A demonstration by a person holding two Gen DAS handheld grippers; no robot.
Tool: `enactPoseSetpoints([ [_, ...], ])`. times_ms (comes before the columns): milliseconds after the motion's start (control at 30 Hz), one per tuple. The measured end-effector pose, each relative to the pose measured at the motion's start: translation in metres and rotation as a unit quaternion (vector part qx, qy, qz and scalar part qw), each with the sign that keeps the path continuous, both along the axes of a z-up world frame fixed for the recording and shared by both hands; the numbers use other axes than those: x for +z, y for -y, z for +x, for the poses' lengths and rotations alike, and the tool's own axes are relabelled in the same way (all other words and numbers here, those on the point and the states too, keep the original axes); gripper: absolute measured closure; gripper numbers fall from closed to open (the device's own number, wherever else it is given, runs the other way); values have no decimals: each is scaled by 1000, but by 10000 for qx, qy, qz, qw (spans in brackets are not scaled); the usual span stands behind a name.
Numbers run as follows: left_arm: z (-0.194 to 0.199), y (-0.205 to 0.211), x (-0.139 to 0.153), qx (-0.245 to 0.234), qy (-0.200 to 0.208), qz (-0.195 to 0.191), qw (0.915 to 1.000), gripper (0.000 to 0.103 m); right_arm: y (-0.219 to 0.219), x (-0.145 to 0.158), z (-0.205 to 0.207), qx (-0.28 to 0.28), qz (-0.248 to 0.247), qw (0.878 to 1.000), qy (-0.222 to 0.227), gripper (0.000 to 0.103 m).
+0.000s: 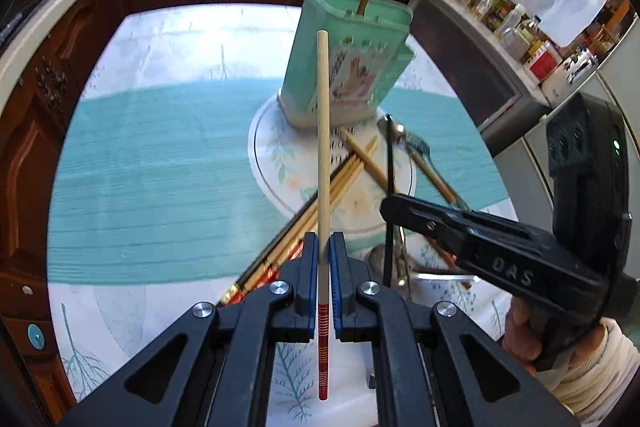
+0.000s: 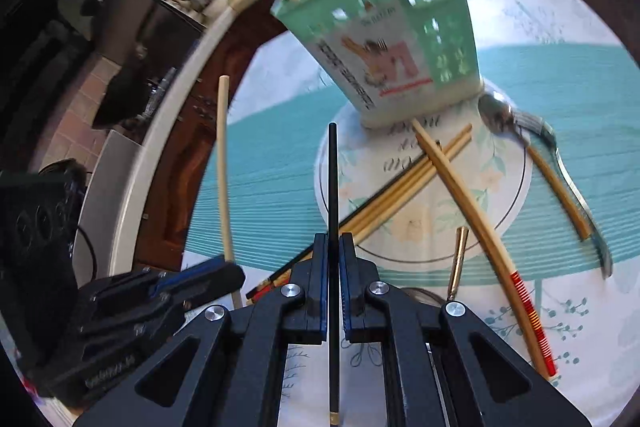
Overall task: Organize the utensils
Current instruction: 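Lift and drop the chopstick into the green holder with the left tool while the right tool does likewise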
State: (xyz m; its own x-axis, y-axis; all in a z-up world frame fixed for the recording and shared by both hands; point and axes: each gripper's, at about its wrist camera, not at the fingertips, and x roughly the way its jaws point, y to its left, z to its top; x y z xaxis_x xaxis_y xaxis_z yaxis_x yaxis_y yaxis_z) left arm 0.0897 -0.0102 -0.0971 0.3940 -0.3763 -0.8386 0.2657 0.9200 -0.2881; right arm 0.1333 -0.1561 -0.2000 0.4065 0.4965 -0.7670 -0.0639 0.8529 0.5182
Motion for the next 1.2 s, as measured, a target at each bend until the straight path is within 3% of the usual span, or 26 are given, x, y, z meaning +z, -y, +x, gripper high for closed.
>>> enactPoseSetpoints([
  [200,3,3,57,132,913,-130,9957,99,34,64,-2,-62,10,9968,791,98],
  [333,18,13,97,182,1604,-253,9866,99,44,117,8,-286,-122,9880,1510,98],
  [667,93,31,146,769,2273,-372,9701,99,76,206,47,-775,-128,9681,2379,98],
  [867,122,37,155,1003,2618,-485,9587,99,94,261,75,-916,-158,9581,2711,98],
  [967,133,41,150,1084,2770,-494,9534,99,96,273,88,-984,-282,9543,2807,98],
  [1067,140,47,141,1157,3062,-431,9439,99,93,276,103,-942,-491,9535,2819,98],
  [1200,146,58,126,1146,3225,-303,9391,99,84,255,130,-818,-755,9541,2779,98],
])
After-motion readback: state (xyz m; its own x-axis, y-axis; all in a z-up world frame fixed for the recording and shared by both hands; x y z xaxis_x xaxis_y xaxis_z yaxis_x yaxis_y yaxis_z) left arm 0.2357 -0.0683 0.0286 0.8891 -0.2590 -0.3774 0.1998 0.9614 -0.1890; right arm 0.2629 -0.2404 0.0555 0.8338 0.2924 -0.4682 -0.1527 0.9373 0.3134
